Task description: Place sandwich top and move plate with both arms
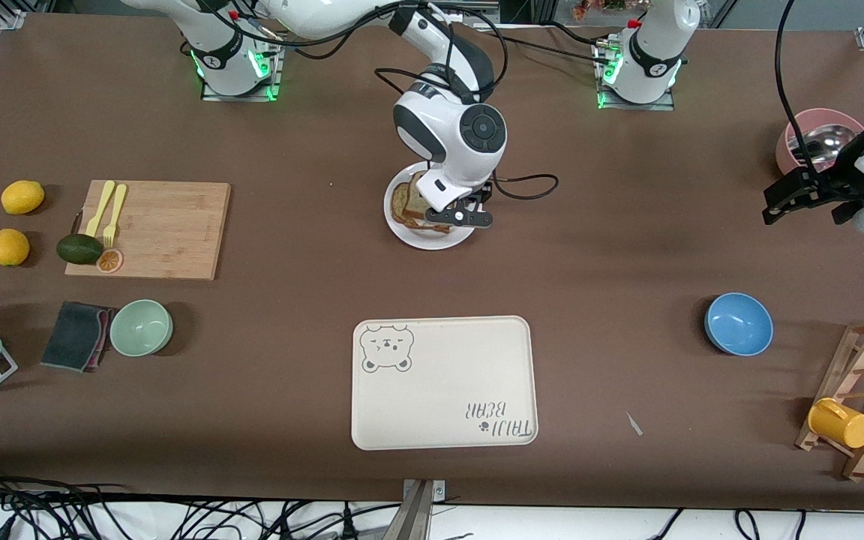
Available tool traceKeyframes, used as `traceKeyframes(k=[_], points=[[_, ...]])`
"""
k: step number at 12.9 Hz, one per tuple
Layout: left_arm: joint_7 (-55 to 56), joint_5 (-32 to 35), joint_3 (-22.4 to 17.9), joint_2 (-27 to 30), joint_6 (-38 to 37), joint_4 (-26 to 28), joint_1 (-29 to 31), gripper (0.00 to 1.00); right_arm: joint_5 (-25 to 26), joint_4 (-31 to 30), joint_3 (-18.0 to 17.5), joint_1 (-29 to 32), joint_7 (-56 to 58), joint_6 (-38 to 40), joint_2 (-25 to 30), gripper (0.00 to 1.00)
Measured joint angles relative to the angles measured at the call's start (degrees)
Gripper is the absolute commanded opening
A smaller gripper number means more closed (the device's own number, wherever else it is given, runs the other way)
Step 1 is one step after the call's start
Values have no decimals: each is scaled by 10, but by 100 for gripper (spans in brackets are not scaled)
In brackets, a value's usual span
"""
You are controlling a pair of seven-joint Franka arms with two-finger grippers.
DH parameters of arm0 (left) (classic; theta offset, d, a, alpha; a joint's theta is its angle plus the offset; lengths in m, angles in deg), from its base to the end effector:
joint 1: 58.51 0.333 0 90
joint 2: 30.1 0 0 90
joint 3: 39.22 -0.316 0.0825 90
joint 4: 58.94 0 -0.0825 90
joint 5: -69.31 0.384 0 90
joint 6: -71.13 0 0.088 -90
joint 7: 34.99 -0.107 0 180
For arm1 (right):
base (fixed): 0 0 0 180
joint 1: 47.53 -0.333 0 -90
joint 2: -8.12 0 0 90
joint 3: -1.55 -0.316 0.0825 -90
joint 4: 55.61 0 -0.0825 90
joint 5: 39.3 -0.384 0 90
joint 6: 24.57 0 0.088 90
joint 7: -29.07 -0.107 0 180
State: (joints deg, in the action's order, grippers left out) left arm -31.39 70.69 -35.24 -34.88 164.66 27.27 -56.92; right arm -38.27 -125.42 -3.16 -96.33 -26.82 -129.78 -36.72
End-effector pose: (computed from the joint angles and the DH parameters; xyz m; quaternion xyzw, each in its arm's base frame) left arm 0.5862 -0.0203 0.6140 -0.9997 -0.0103 -0.0227 0.0080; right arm 0.4499 0.5800 0.2950 0.9961 -0.0272 -0.0643 0.0538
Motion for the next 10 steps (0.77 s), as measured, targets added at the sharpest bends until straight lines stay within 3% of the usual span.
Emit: traceKeyframes(k=[3, 8, 10], points=[[0, 0, 0, 0, 0, 0, 0, 100, 3, 9, 27, 18, 0, 13, 43, 100], [0, 0, 0, 0, -2, -1, 0, 100, -2, 3, 155, 33, 56, 27, 102, 100], [0, 0, 0, 0, -3, -1, 0, 100, -38, -11, 199, 52, 117, 29, 116, 100]])
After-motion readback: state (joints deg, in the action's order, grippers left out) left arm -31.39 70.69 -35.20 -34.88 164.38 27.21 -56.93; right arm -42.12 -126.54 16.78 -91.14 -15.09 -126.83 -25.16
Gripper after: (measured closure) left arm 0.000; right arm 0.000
